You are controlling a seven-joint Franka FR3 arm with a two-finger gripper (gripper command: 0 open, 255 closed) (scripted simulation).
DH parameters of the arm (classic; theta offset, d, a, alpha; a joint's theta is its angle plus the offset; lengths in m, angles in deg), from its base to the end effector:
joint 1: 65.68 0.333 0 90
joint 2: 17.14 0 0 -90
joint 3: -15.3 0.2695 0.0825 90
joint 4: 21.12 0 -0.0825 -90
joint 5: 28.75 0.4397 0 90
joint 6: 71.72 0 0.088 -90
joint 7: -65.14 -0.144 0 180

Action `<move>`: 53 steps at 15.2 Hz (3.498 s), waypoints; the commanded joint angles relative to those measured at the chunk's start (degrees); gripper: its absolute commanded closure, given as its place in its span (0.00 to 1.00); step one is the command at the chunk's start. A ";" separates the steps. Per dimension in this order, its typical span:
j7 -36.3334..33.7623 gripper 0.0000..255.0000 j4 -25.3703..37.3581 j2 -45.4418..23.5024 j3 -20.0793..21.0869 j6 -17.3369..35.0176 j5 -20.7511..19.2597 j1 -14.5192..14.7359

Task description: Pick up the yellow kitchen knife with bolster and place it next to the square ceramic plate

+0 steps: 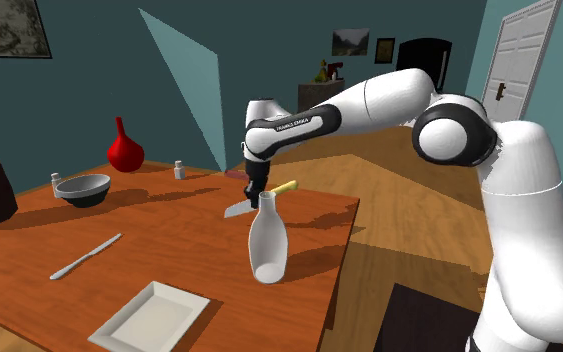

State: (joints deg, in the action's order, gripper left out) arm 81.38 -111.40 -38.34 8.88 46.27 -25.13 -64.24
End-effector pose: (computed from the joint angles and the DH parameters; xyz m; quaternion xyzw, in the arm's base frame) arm 0.7157 -0.0513 0.3385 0.9942 0.0897 0.0586 0.0021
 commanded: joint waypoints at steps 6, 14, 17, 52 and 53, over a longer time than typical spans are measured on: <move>-7.32 1.00 13.75 -9.72 1.80 -3.94 -0.90 4.66; -14.63 1.00 43.23 -28.00 3.10 -15.13 -1.72 9.53; -15.36 1.00 47.36 -31.29 3.18 -15.97 -1.75 10.03; -15.34 0.00 38.49 -27.77 3.12 -10.63 -1.81 10.36; -15.34 0.00 38.49 -27.77 3.12 -10.63 -1.81 10.36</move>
State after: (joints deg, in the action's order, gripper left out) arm 66.06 -72.93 -66.11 12.00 35.66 -26.94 -53.89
